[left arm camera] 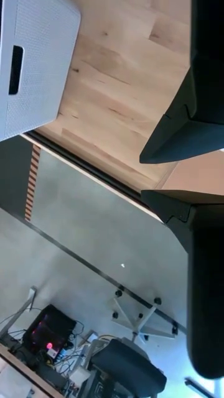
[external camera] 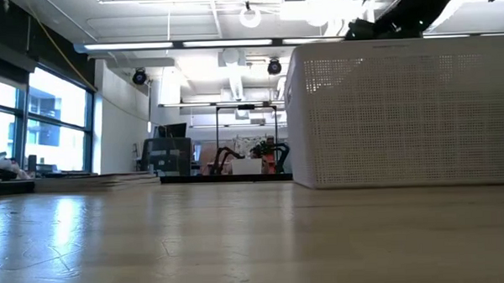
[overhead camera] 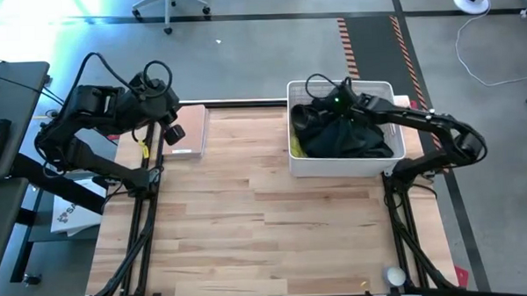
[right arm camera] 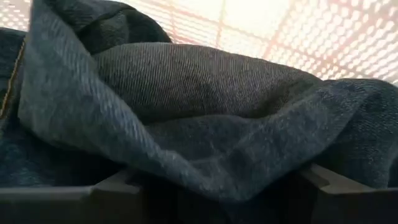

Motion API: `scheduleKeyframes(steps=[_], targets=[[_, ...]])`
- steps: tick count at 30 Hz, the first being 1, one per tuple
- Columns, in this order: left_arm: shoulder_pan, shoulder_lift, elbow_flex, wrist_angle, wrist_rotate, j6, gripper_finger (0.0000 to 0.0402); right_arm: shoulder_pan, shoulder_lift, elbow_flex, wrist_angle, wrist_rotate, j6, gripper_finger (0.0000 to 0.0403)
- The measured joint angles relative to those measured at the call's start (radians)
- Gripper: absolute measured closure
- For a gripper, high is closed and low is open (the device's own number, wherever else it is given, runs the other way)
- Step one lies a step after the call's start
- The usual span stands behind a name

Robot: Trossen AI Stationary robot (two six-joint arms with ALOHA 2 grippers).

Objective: Sort clothes
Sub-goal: Put the dark blue jeans into the white laundry bin

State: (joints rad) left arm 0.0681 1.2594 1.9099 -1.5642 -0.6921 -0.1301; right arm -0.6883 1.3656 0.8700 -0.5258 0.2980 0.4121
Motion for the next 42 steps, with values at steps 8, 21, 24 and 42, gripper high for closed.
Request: scheduleKeyframes(steps=[8, 21, 24, 42], targets=[[-0.011, 0.000, 0.000, -0.003, 0.000, 0.000, 0.0326, 0.026, -0.068, 0.095, -0.110, -0.020, -0.041, 0.0194], [-0.011, 0.000, 0.000, -0.006, 0.000, -0.025, 0.0326, 0.398, -0.288, 0.354, -0.167, 0.050, -0.081, 0.0194], [-0.011, 0.000, 0.000, -0.007, 0.000, -0.025, 0.0326, 0.429, -0.279, 0.286, -0.166, -0.049, -0.084, 0.0194], [-0.011, 0.001, 0.000, -0.007, 0.000, -0.013, 0.0326, 0.162, -0.216, -0.145, -0.028, -0.207, 0.102, 0.0194]])
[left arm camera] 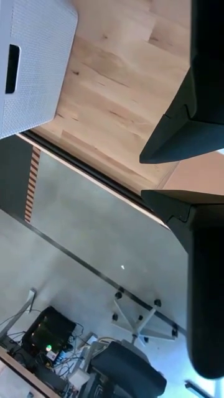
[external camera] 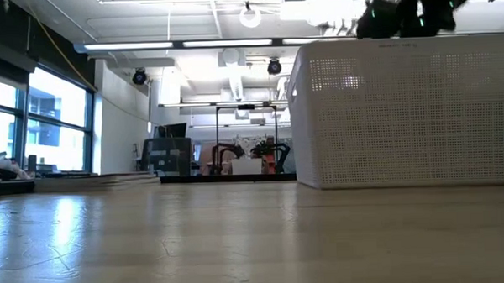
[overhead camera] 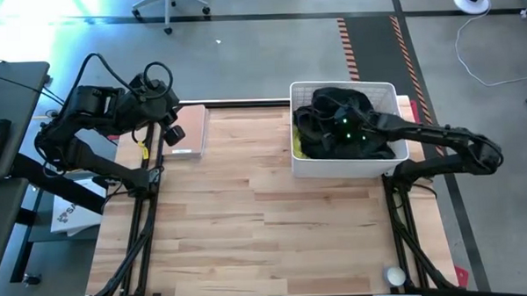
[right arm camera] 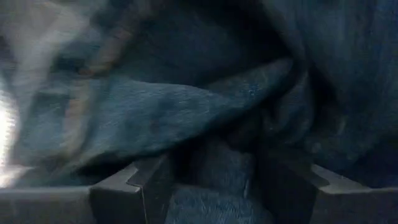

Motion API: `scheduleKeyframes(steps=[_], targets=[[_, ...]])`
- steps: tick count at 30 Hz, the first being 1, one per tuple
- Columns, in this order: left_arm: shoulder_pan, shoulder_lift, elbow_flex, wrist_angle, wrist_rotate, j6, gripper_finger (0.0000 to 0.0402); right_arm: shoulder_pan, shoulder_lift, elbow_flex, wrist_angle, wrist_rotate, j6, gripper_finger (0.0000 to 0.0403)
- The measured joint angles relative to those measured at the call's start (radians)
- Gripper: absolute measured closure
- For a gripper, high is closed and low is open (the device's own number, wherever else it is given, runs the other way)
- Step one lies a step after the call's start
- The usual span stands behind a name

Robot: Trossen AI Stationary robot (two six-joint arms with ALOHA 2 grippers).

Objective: Sort clothes
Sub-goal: Put the dark blue jeans into the white laundry bin

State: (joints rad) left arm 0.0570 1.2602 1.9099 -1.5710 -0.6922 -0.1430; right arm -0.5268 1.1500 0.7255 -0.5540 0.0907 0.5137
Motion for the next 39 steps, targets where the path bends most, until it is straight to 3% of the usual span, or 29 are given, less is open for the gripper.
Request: scheduleKeyframes(steps=[8, 14, 17, 19, 25, 29, 33, 36, 39], targets=[[0.000, 0.000, 0.000, 0.000, 0.000, -0.011, 0.0326, 0.102, -0.074, 0.339, -0.124, -0.010, -0.044, 0.0194], [-0.003, 0.000, 0.000, 0.000, 0.000, -0.017, 0.0326, 0.100, -0.051, 0.376, -0.116, 0.362, -0.047, 0.0194], [-0.016, 0.000, 0.000, 0.000, 0.000, -0.021, 0.0326, 0.043, -0.014, 0.318, -0.122, 0.444, -0.018, 0.0194], [-0.029, 0.000, 0.000, 0.000, 0.001, -0.022, 0.0326, -0.008, 0.021, 0.259, -0.113, 0.439, 0.011, 0.0194], [-0.059, 0.000, 0.000, 0.000, 0.000, -0.024, 0.0326, -0.107, 0.156, 0.026, -0.012, 0.289, 0.064, 0.0194], [-0.072, 0.000, 0.000, 0.000, -0.002, -0.030, 0.0326, -0.132, 0.198, -0.045, 0.069, 0.250, 0.067, 0.0194], [-0.080, -0.001, 0.000, 0.000, -0.006, -0.036, 0.0326, -0.118, 0.157, 0.012, -0.009, 0.214, 0.044, 0.0194], [-0.080, -0.001, 0.000, 0.000, -0.008, -0.040, 0.0326, -0.091, 0.097, 0.127, -0.112, 0.161, 0.029, 0.0194], [-0.080, -0.001, 0.000, 0.000, -0.008, -0.047, 0.0326, -0.044, 0.037, 0.273, -0.183, 0.201, 0.031, 0.0194]])
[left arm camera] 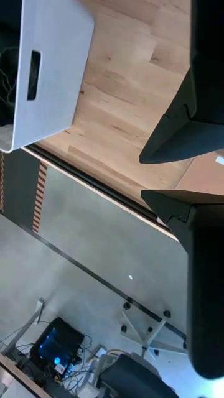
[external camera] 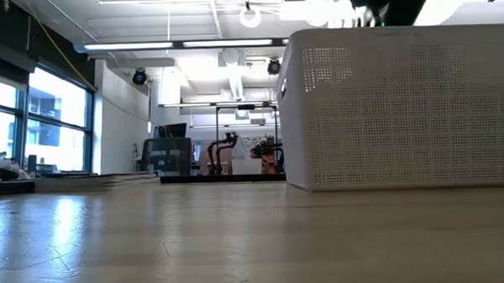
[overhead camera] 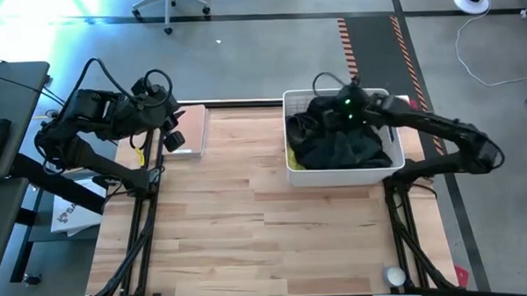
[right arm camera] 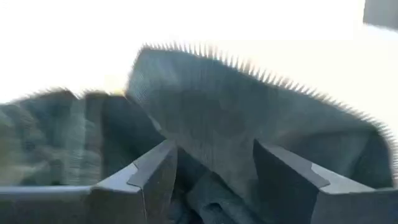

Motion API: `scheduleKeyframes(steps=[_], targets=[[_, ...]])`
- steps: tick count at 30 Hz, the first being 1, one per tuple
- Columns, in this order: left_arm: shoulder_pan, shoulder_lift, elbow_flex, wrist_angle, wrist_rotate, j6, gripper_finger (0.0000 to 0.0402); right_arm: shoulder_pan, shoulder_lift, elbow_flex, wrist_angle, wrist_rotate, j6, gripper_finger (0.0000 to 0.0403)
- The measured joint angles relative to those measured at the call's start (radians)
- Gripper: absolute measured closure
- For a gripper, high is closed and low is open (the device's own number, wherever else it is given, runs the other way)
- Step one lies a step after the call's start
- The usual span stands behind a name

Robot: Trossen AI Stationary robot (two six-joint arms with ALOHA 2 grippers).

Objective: Sort clothes
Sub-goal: Put the dark blue jeans into the white laundry bin

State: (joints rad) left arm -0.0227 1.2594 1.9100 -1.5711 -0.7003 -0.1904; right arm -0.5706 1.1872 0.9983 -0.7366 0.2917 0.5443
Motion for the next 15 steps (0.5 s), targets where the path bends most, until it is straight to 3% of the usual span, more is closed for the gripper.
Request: scheduleKeyframes(steps=[3, 7, 15], targets=[[0.000, 0.000, 0.000, 0.000, -0.004, -0.003, 0.0326, 0.068, -0.030, 0.091, -0.029, 0.067, -0.001, 0.0194], [0.000, 0.000, 0.000, 0.000, -0.020, -0.016, 0.0326, 0.172, -0.042, 0.128, 0.102, 0.098, -0.022, 0.0194], [0.000, 0.000, 0.000, 0.000, -0.021, -0.017, 0.0326, 0.300, 0.147, 0.128, 0.244, 0.064, -0.072, 0.0194]])
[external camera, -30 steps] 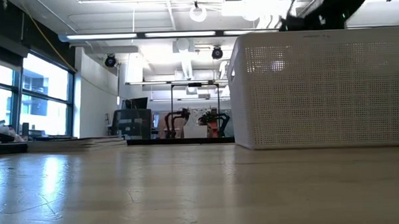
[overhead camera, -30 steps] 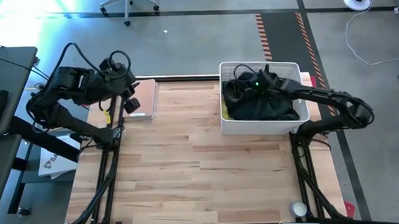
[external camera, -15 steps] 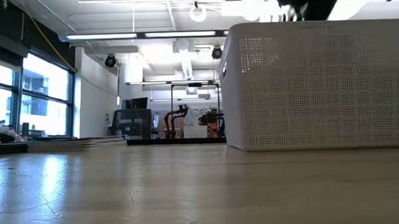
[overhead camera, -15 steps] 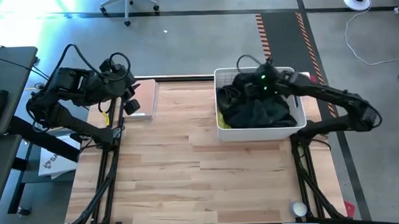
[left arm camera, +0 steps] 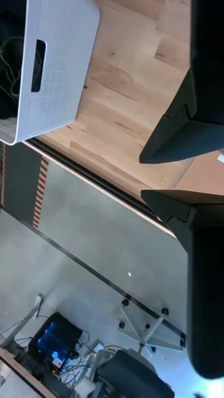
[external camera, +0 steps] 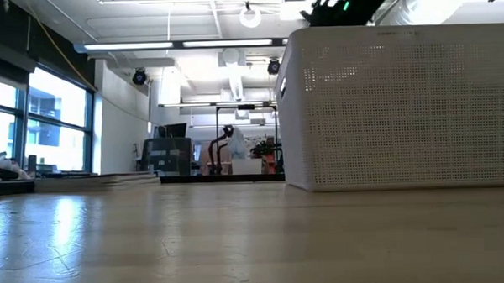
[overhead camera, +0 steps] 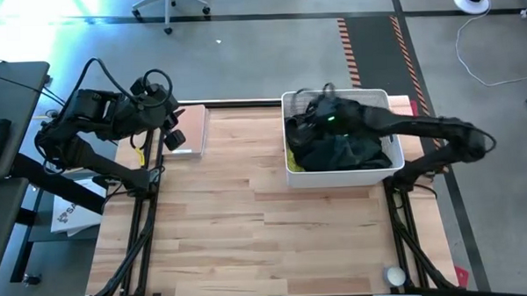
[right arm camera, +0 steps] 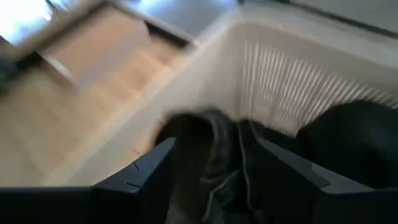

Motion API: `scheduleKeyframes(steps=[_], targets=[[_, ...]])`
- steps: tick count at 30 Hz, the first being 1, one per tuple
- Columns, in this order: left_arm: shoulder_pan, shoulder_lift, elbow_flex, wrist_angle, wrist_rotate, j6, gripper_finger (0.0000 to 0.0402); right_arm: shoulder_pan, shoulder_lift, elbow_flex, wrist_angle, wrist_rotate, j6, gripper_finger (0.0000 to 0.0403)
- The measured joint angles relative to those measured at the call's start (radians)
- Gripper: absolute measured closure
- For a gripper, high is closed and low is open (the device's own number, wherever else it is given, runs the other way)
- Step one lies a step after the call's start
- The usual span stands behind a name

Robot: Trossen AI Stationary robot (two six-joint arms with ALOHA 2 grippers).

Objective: Sort clothes
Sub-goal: Put the dark blue jeans into the white laundry bin

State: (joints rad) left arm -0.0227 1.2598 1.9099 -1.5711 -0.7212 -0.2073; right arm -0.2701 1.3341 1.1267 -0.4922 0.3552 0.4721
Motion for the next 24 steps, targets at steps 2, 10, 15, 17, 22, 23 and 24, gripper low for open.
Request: scheduleKeyframes(steps=[2, 10, 15, 17, 22, 23, 24], targets=[[0.000, 0.000, 0.000, 0.000, 0.000, 0.000, 0.0326, 0.002, 0.079, 0.000, -0.022, 0.012, 0.001, 0.0194], [0.000, 0.000, 0.000, 0.000, 0.000, 0.000, 0.0326, -0.077, 0.350, 0.006, -0.162, 0.016, 0.016, 0.0194], [0.000, 0.000, 0.000, 0.000, 0.000, 0.000, 0.0326, -0.116, 0.402, 0.011, -0.186, 0.066, -0.055, 0.0194], [0.000, 0.000, 0.000, 0.000, 0.000, 0.000, 0.0326, -0.117, 0.378, 0.026, -0.214, 0.076, -0.076, 0.0194], [0.000, 0.000, 0.000, 0.000, 0.000, 0.000, 0.0326, -0.086, 0.225, 0.085, -0.303, 0.151, -0.108, 0.0194], [0.000, 0.000, 0.000, 0.000, 0.000, 0.000, 0.0326, -0.073, 0.185, 0.096, -0.315, 0.171, -0.105, 0.0194], [0.000, 0.000, 0.000, 0.000, 0.000, 0.000, 0.0326, -0.058, 0.149, 0.102, -0.337, 0.192, -0.091, 0.0194]])
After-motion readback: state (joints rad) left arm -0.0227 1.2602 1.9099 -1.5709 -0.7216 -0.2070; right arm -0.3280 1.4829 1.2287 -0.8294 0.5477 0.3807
